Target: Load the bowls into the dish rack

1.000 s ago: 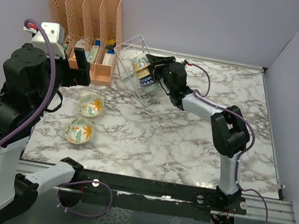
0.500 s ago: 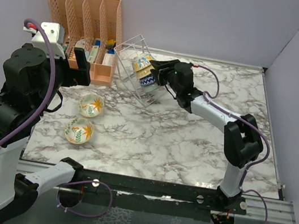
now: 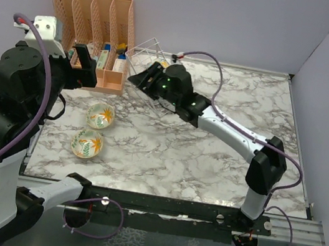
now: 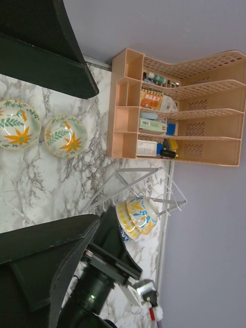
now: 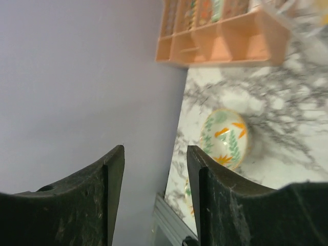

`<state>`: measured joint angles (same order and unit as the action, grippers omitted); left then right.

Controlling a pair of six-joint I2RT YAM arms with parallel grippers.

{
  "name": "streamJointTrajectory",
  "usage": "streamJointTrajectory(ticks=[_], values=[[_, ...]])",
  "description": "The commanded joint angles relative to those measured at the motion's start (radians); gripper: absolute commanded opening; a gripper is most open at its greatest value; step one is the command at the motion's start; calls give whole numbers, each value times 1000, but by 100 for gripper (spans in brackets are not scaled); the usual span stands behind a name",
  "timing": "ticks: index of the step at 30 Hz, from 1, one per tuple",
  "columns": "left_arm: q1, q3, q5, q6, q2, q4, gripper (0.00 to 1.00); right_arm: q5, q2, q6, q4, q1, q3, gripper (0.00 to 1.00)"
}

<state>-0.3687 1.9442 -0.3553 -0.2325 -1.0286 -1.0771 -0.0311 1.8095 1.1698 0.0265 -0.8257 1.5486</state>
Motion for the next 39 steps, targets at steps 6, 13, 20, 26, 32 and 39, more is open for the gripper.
streamJointTrajectory(ticks=[6, 13, 20, 26, 32, 39], values=[[-3, 66, -55, 0, 8, 15, 99, 168, 292, -368, 340, -217, 365, 57], [-3, 54, -49, -1, 15, 1, 99, 195, 508, -428, 486, -270, 516, 57], [-3, 38, -47, 7, 25, -3, 99, 210, 614, -487, 539, -283, 618, 56], [-3, 20, -51, 13, 35, -2, 99, 256, 630, -508, 525, -296, 600, 52], [-3, 7, -57, 18, 41, -1, 99, 273, 694, -533, 577, -314, 671, 49], [-3, 2, -61, 22, 44, 1, 99, 243, 710, -513, 564, -317, 684, 40]])
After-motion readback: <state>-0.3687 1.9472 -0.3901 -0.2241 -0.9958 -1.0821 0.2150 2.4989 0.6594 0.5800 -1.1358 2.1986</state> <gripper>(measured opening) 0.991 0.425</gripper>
